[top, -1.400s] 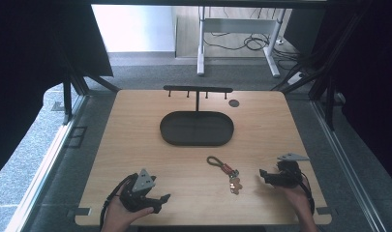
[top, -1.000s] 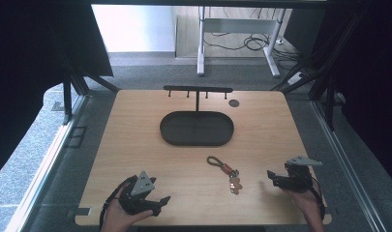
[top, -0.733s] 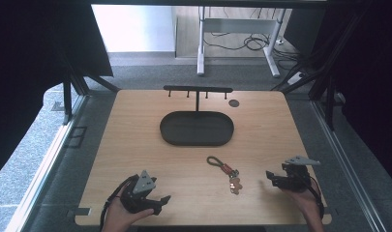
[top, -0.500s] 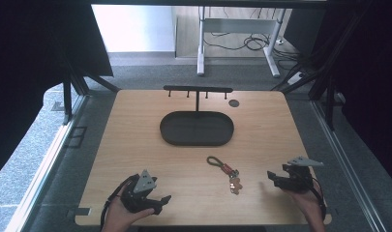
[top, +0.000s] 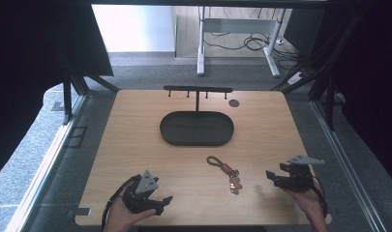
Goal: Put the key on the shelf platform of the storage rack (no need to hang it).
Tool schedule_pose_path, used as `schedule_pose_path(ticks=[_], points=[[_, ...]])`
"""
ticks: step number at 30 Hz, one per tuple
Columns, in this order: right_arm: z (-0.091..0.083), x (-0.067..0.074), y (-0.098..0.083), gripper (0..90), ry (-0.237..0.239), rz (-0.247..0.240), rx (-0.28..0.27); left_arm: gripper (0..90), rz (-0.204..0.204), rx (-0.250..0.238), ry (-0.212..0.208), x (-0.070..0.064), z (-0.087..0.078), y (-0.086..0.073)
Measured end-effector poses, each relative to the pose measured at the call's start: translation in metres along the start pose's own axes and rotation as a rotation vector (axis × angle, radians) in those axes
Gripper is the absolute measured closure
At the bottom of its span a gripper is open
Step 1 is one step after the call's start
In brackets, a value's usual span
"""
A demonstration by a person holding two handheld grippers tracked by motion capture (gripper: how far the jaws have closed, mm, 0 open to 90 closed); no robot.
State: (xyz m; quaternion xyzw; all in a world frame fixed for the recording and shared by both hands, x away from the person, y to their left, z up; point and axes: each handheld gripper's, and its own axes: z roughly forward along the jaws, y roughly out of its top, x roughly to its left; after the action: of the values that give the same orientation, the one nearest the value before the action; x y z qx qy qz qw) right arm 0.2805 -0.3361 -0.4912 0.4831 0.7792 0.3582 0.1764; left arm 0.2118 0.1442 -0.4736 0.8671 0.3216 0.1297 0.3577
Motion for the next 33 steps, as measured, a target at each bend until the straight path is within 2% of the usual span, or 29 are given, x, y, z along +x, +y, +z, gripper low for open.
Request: schedule_pose_path(ticks=[6, 8, 15, 17, 24, 33], points=[[0.002, 0.010, 0.008, 32.9, 0.013, -0.036, 0.049, 23.3, -0.008, -0.007, -0.012, 0.003, 0.000, -0.001], [-0.002, 0.015, 0.018, 33.4, 0.011, -0.067, 0.071, 23.3, -0.001, -0.006, -0.015, 0.003, 0.000, 0.000], [-0.007, 0.021, 0.040, 33.8, 0.020, -0.103, 0.107, 23.3, -0.002, -0.011, -0.014, 0.001, -0.002, 0.001], [-0.007, 0.022, 0.042, 34.1, 0.020, -0.108, 0.110, 23.2, -0.002, -0.010, -0.013, 0.001, -0.002, 0.001], [-0.007, 0.034, 0.066, 35.4, 0.037, -0.170, 0.121, 23.2, -0.007, -0.012, -0.014, 0.002, -0.002, 0.001], [0.000, 0.044, 0.078, 37.9, 0.046, -0.193, 0.134, 23.2, -0.003, -0.019, -0.014, 0.002, -0.005, 0.001]])
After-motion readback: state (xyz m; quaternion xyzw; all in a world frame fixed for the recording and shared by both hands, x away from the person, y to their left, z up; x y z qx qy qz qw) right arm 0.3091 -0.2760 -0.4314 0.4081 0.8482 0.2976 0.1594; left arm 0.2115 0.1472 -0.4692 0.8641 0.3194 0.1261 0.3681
